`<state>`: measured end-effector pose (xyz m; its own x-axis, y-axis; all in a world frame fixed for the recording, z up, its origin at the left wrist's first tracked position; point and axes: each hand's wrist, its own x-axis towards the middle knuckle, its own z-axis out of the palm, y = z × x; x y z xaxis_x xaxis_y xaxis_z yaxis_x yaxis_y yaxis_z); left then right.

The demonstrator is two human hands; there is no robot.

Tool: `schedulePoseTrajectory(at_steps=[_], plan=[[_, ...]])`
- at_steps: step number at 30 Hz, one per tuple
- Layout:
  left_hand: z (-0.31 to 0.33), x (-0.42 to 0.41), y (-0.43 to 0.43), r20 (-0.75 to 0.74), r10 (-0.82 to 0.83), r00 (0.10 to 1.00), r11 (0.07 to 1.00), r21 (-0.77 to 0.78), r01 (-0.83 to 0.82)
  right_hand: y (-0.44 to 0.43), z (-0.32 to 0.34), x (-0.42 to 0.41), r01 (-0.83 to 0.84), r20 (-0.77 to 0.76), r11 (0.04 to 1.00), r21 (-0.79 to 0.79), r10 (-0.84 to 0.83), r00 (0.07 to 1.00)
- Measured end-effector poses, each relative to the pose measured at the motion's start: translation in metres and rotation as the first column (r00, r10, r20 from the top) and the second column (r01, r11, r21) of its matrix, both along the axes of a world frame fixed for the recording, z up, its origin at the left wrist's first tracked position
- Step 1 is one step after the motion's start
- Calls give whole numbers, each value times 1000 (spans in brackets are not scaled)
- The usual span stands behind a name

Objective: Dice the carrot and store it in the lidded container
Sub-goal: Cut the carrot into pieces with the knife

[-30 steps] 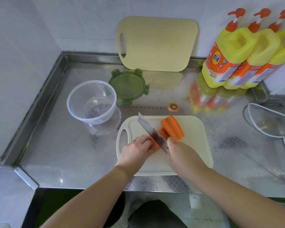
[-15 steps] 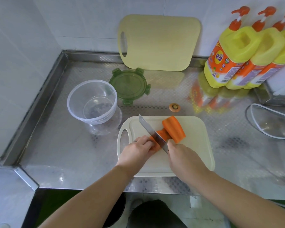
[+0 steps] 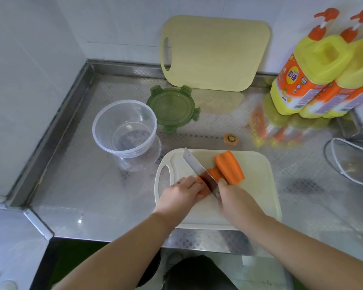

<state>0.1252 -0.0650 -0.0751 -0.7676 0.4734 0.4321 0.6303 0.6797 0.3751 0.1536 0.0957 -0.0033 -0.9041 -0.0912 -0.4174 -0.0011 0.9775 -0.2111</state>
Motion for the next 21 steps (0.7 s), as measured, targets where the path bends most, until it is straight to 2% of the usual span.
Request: schedulePoseTrajectory(at_steps=[3,8,11,21], plan=[[4,1,-2,25,-6,1000,1000,4,6,3,1,-1,74,-34,993,-93,-77,996],[6,8,-4,63,5,998,1000,1,-5,3,12,6,67,-104,997,-46,-71,992],[9,10,-3,93,15,996,1000,-10,-14,0,18,11,34,-100,999,10,-33,994],[8,8,-3,103,3,995,1000,9,-4,-1,20,19,7,-80,1000,23,-5,997]])
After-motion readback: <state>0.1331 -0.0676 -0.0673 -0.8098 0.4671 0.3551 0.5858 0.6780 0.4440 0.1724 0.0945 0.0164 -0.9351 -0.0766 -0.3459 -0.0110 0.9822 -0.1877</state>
